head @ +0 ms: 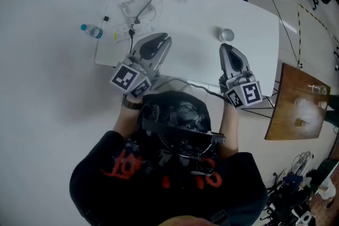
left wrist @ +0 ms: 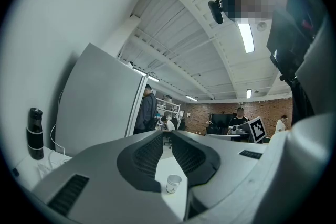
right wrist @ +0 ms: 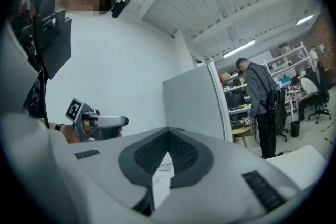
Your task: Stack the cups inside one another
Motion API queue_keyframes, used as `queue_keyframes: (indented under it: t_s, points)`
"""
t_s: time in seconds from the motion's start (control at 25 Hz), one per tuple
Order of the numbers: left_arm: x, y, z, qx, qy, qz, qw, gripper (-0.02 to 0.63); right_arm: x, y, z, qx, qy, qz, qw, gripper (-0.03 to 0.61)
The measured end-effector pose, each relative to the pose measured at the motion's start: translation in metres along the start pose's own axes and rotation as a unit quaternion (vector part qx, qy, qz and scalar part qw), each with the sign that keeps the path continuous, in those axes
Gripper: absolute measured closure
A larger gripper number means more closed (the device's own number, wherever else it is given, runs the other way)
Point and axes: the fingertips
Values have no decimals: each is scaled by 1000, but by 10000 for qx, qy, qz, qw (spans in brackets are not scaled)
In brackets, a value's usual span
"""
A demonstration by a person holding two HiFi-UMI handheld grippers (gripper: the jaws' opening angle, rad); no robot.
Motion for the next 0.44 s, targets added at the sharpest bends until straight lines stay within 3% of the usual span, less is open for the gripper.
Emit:
queue_keyframes:
  t_s: [0.44]
  points:
    - [-11,24,-10,-160,76,-67,9998,557,15,-8,-30,55,255,-228,9994,575]
Point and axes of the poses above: the fingertips, and each gripper's own axes: x forward along the fingers, y to its left, z out of its top, and after that the axes turned 7 degrees about -y, right-handed
